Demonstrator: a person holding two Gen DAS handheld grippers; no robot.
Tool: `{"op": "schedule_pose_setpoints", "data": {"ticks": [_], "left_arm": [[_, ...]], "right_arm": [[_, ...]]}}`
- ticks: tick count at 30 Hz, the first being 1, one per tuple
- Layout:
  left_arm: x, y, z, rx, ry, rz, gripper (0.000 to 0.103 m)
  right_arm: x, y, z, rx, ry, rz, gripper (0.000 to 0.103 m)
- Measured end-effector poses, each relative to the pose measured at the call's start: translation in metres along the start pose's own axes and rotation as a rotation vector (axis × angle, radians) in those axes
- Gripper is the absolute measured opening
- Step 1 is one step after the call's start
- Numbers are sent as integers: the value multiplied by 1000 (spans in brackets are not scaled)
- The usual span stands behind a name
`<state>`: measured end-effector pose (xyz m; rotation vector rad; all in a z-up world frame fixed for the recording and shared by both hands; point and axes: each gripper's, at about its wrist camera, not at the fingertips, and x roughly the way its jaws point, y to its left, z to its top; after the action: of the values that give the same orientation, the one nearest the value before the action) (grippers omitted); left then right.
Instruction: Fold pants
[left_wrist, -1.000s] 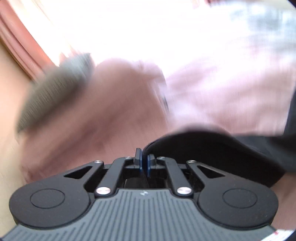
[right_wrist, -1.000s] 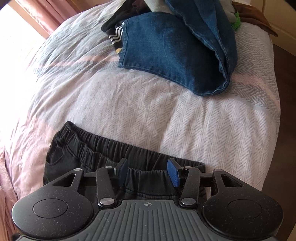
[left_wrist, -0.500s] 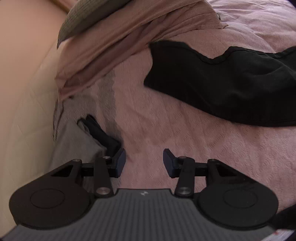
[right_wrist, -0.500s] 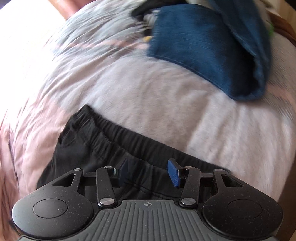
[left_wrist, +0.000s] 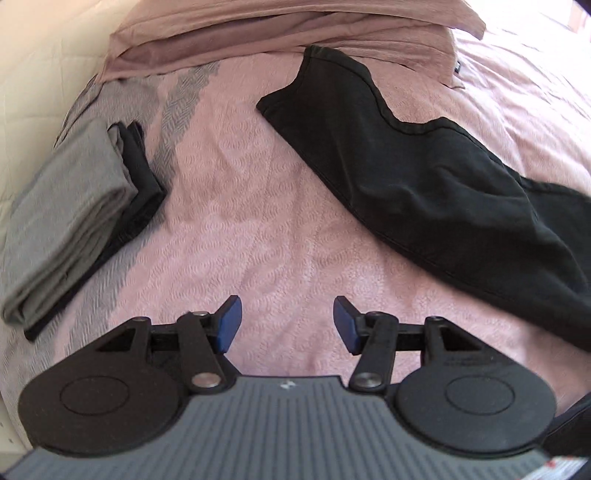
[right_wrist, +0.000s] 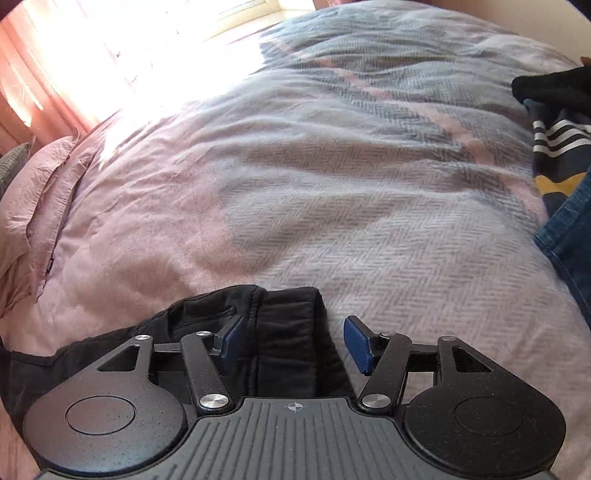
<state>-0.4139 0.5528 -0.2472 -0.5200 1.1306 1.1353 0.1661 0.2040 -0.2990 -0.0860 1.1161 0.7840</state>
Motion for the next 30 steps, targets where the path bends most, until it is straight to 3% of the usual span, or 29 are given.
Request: {"op": "schedule_pose_setpoints", "data": {"ticks": [4, 6, 7, 8, 10, 14, 16, 18, 20, 22, 30], "left_arm": [[0, -7, -3, -21, 11, 11, 53], [1, -11, -4, -39, 14, 3, 53], [1, -14, -4, -49, 14, -5, 53], [2, -17, -3, -56, 14, -12, 52], [2, -21, 1, -63, -2, -24, 52], [9, -24, 18, -82, -46, -60, 52], [21, -24, 30, -111, -55, -80, 52], [38, -22, 46, -143, -53, -75, 52], [53, -14, 63, -204, -64, -88, 51], [69, -2, 79, -286, -82, -105, 51], [146, 34, 135, -601, -126, -166, 49]], "right_arm": [[29, -25, 5, 114, 62, 114, 55], [27, -25, 6, 123, 70, 153, 42], [19, -19, 6, 66, 46, 155, 11], [8, -16, 7, 33, 6, 123, 4], [-22, -25, 8, 90, -104, 124, 3], [-59, -47, 1, 159, -238, 12, 3], [-44, -62, -1, 217, -205, -78, 4], [-23, -59, 1, 190, -145, -150, 11], [-21, -52, 5, 209, -158, -203, 37], [-27, -51, 7, 257, -169, -229, 50], [-80, -51, -28, 326, -157, -270, 51]]}}
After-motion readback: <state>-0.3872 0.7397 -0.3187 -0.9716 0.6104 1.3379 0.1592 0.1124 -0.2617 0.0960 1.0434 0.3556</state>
